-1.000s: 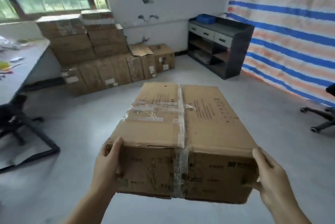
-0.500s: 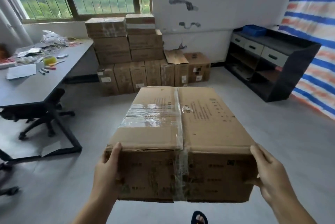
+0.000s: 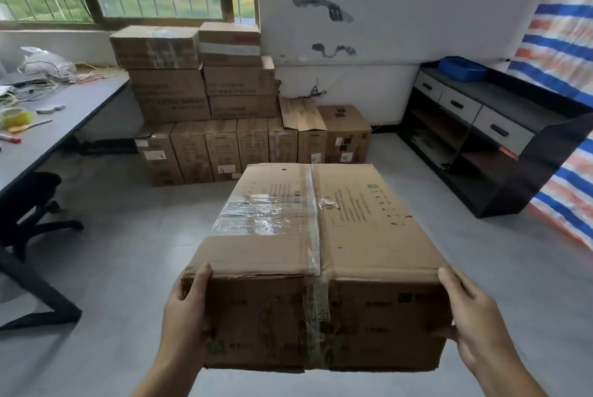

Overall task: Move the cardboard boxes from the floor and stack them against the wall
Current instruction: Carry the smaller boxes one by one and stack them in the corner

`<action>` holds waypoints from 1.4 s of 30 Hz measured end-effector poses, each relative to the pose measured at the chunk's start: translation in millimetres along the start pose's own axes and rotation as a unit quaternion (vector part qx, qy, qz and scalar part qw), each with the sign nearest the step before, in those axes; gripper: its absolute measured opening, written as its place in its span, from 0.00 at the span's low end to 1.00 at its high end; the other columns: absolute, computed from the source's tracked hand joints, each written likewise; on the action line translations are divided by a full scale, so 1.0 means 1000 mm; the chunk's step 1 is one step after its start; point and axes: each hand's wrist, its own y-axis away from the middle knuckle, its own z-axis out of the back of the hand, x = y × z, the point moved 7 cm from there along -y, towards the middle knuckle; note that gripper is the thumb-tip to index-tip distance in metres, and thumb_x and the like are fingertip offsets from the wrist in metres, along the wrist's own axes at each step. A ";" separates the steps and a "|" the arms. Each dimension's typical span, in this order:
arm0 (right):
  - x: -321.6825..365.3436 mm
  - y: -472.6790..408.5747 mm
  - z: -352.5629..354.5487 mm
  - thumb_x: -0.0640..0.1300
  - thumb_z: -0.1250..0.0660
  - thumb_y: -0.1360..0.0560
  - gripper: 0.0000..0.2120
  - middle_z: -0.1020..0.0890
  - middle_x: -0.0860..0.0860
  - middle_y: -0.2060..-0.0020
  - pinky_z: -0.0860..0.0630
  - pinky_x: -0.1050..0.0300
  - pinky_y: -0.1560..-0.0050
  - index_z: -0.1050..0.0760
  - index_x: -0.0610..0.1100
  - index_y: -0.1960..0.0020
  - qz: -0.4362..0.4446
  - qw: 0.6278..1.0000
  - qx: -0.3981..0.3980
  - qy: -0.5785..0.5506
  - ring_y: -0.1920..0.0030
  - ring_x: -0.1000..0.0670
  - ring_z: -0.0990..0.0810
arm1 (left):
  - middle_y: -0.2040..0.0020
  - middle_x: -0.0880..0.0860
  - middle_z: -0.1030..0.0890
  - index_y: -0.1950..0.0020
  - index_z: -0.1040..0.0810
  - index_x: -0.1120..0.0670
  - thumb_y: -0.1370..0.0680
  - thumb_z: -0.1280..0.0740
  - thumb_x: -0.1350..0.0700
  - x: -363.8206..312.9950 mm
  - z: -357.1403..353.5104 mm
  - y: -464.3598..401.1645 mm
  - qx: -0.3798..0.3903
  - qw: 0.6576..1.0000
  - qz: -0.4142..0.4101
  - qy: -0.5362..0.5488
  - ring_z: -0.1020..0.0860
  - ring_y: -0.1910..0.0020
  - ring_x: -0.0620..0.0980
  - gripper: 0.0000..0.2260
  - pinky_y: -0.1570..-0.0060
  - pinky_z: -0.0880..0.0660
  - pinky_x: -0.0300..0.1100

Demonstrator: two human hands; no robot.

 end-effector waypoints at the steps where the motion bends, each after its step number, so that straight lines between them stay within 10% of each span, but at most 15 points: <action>1: 0.005 -0.020 -0.010 0.50 0.38 0.21 0.19 0.24 0.48 0.40 0.24 0.38 0.46 0.28 0.45 0.32 0.002 1.000 0.003 0.002 0.39 0.43 0.26 | 0.49 0.49 0.22 0.41 0.26 0.48 0.24 0.35 0.44 -0.002 -0.015 -0.016 0.000 1.000 0.000 -0.007 0.23 0.47 0.54 0.14 0.54 0.25 0.56; 13: 0.079 -0.260 -0.171 0.49 0.39 0.21 0.20 0.24 0.47 0.38 0.28 0.34 0.38 0.29 0.43 0.31 -0.019 1.000 -0.009 0.014 0.37 0.41 0.26 | 0.43 0.53 0.21 0.39 0.25 0.50 0.24 0.34 0.44 -0.058 -0.191 -0.267 0.031 0.998 0.036 -0.028 0.23 0.44 0.55 0.17 0.44 0.25 0.59; 20: 0.131 -0.372 -0.252 0.50 0.40 0.20 0.12 0.21 0.52 0.54 0.23 0.37 0.52 0.25 0.48 0.39 -0.019 1.000 -0.003 0.016 0.53 0.47 0.22 | 0.57 0.58 0.30 0.39 0.27 0.56 0.22 0.37 0.46 -0.101 -0.281 -0.382 0.030 0.996 0.049 -0.073 0.33 0.55 0.57 0.18 0.46 0.36 0.75; 24: 0.153 -0.459 -0.294 0.50 0.40 0.20 0.13 0.20 0.49 0.52 0.21 0.39 0.58 0.25 0.46 0.39 -0.006 1.000 0.000 0.020 0.52 0.44 0.21 | 0.51 0.66 0.27 0.37 0.27 0.54 0.22 0.37 0.47 -0.118 -0.344 -0.452 0.025 0.997 0.034 -0.065 0.30 0.54 0.56 0.17 0.46 0.31 0.71; 30: 0.195 -0.620 -0.356 0.51 0.39 0.21 0.20 0.21 0.46 0.41 0.20 0.43 0.59 0.30 0.46 0.31 0.004 1.000 0.006 0.020 0.45 0.42 0.22 | 0.53 0.53 0.26 0.38 0.26 0.50 0.21 0.37 0.46 -0.131 -0.455 -0.564 -0.004 0.998 0.021 -0.054 0.27 0.52 0.55 0.15 0.64 0.28 0.45; 34: 0.243 -0.718 -0.397 0.49 0.39 0.20 0.19 0.21 0.47 0.44 0.21 0.45 0.62 0.30 0.46 0.31 -0.007 1.000 0.022 0.010 0.51 0.45 0.21 | 0.52 0.50 0.23 0.40 0.25 0.50 0.22 0.37 0.47 -0.158 -0.536 -0.629 -0.010 0.999 0.036 -0.034 0.24 0.50 0.56 0.13 0.56 0.24 0.51; 39: 0.282 -0.818 -0.447 0.53 0.38 0.22 0.22 0.24 0.49 0.36 0.21 0.45 0.60 0.32 0.49 0.29 -0.014 1.000 0.020 0.019 0.42 0.42 0.23 | 0.60 0.51 0.24 0.42 0.24 0.52 0.21 0.37 0.48 -0.182 -0.611 -0.713 -0.004 0.999 0.028 -0.019 0.26 0.63 0.50 0.12 0.71 0.31 0.39; 42: 0.302 -0.879 -0.486 0.52 0.38 0.21 0.22 0.26 0.50 0.35 0.21 0.42 0.55 0.33 0.49 0.28 -0.004 1.000 0.020 0.023 0.43 0.43 0.24 | 0.52 0.52 0.21 0.41 0.25 0.50 0.21 0.38 0.48 -0.191 -0.654 -0.773 0.003 1.000 0.029 -0.010 0.23 0.53 0.55 0.11 0.65 0.29 0.43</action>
